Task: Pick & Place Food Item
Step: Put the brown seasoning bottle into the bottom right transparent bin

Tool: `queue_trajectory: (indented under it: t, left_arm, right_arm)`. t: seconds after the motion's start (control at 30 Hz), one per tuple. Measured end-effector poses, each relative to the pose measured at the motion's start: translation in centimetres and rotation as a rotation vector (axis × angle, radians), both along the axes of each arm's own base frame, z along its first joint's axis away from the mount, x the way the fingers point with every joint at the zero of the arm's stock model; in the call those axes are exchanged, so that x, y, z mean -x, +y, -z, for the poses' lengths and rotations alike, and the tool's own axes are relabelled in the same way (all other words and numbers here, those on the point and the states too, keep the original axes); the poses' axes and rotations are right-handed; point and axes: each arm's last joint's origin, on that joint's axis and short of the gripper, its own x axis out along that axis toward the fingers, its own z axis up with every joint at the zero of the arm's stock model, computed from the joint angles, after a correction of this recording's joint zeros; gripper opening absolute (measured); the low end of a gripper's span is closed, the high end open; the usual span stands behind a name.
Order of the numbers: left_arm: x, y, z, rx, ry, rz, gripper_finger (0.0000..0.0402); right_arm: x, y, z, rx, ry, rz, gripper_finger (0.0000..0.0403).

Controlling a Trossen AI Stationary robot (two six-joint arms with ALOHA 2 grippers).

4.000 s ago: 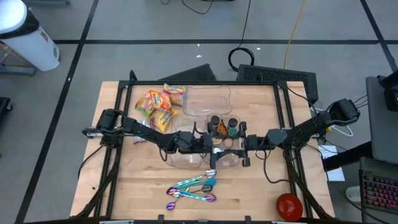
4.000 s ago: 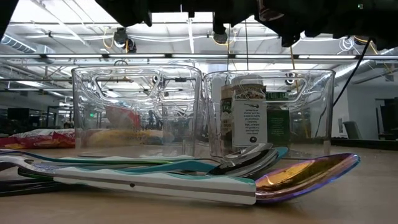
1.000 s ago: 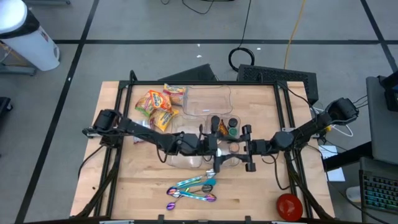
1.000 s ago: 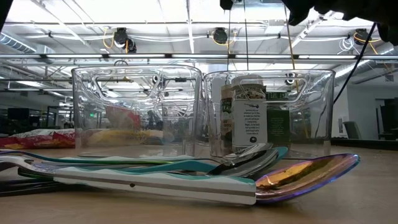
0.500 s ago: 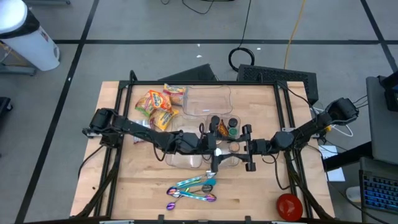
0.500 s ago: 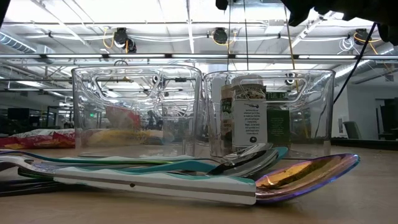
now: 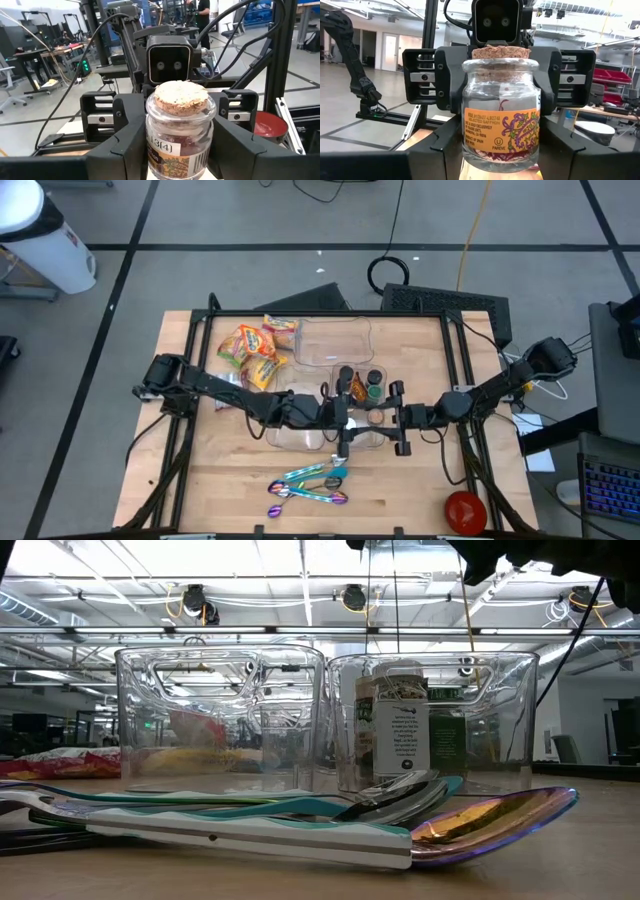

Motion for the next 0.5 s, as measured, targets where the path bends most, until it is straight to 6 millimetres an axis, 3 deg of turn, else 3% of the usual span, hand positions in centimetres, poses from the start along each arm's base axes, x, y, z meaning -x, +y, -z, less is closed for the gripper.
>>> queue_trajectory:
  t: [0.13,0.33,0.5]
  left_arm:
    - [0.02,-0.11,-0.08,0.003,-0.01,0.0,0.0194]
    - [0.13,-0.17,-0.23,0.015,-0.012,0.004,0.0194]
    - [0.72,-0.5,-0.39,-0.007,0.035,-0.011,0.0194]
  right_arm:
    - [0.0,0.0,0.0,-0.002,0.0,-0.002,0.0184]
    - [-0.05,0.07,0.27,-0.004,0.032,-0.018,0.0239]
    - [-0.19,0.05,0.9,-0.034,0.118,-0.027,0.0258]
